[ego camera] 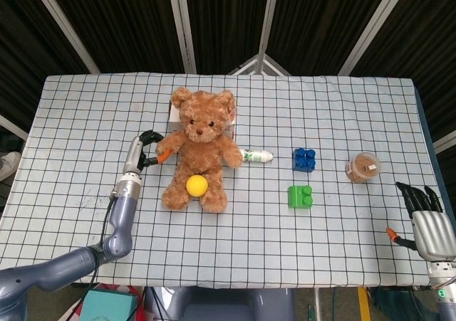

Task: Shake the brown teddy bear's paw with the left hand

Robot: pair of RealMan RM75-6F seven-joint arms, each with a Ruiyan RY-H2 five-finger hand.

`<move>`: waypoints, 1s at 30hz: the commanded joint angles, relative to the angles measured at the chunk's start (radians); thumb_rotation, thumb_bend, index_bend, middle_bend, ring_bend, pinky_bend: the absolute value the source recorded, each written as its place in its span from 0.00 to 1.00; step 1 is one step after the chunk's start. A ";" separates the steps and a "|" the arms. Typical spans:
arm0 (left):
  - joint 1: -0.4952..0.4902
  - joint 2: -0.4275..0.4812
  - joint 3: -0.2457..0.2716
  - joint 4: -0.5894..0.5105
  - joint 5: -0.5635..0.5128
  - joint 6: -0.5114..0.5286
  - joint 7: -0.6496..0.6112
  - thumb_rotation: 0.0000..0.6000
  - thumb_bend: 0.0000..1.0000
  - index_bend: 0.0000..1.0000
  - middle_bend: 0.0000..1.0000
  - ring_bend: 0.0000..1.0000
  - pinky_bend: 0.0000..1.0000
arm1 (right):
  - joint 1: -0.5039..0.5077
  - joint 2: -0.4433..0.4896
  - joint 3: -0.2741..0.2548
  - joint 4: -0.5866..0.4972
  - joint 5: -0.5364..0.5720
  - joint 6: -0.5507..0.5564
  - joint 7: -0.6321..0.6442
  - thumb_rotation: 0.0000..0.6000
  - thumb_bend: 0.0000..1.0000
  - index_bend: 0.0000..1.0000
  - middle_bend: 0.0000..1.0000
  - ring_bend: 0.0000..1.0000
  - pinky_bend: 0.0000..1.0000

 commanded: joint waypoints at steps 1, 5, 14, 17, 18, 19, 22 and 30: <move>0.011 0.002 0.011 -0.004 0.008 0.008 0.010 1.00 0.48 0.48 0.52 0.10 0.11 | -0.001 0.000 -0.001 -0.001 -0.002 0.002 0.000 1.00 0.21 0.01 0.14 0.13 0.05; 0.013 -0.012 0.024 0.038 -0.014 -0.018 0.024 1.00 0.48 0.48 0.52 0.10 0.11 | -0.002 0.002 -0.002 -0.004 -0.006 0.006 0.000 1.00 0.21 0.01 0.14 0.13 0.05; -0.006 -0.035 -0.003 0.076 -0.028 -0.053 0.020 1.00 0.48 0.48 0.52 0.10 0.11 | -0.003 0.002 -0.001 -0.003 -0.004 0.007 -0.003 1.00 0.21 0.01 0.14 0.13 0.05; -0.005 -0.026 -0.007 0.040 -0.008 -0.031 0.026 1.00 0.48 0.48 0.52 0.10 0.11 | -0.003 0.001 -0.001 -0.002 -0.003 0.005 -0.002 1.00 0.21 0.01 0.14 0.13 0.05; -0.005 -0.023 -0.008 0.027 -0.002 -0.024 0.028 1.00 0.48 0.48 0.52 0.10 0.11 | -0.002 0.001 -0.001 -0.002 -0.003 0.005 -0.002 1.00 0.21 0.01 0.14 0.13 0.05; -0.002 -0.018 -0.009 0.010 0.004 -0.016 0.032 1.00 0.48 0.48 0.52 0.10 0.11 | -0.002 0.002 -0.002 -0.003 -0.004 0.005 -0.003 1.00 0.21 0.01 0.14 0.13 0.05; 0.011 -0.008 -0.006 -0.023 0.003 -0.014 0.030 1.00 0.48 0.48 0.52 0.10 0.11 | -0.002 0.001 -0.003 -0.004 -0.007 0.005 -0.004 1.00 0.21 0.01 0.14 0.13 0.05; 0.021 -0.019 0.002 0.057 -0.060 -0.075 0.032 1.00 0.48 0.48 0.52 0.10 0.11 | -0.003 0.003 -0.003 -0.009 -0.010 0.009 -0.006 1.00 0.21 0.01 0.14 0.13 0.05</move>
